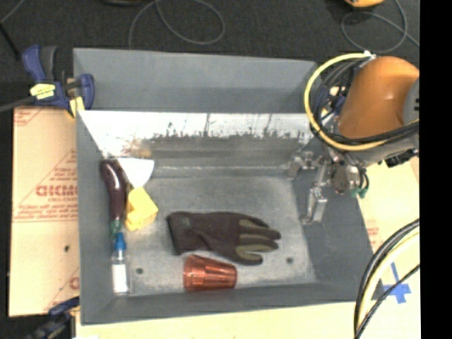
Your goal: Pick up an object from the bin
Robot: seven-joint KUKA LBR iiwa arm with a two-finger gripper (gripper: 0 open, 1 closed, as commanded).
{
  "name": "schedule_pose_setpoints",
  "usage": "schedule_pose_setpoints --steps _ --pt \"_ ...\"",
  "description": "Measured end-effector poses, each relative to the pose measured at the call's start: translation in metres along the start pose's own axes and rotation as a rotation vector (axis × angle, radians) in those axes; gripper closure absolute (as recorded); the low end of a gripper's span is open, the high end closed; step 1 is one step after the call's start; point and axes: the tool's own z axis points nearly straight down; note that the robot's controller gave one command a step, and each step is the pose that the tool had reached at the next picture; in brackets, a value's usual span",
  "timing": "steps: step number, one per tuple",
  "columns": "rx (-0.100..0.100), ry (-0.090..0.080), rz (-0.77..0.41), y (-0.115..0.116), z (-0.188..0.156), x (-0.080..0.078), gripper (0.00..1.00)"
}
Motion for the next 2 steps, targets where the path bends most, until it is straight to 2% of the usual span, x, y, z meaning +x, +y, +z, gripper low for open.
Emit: schedule_pose_setpoints --steps 1,2 --pt "0.001 -0.008 -0.002 0.000 -0.005 -0.001 0.00" --pt "0.001 -0.012 0.036 0.020 0.018 0.039 0.00"
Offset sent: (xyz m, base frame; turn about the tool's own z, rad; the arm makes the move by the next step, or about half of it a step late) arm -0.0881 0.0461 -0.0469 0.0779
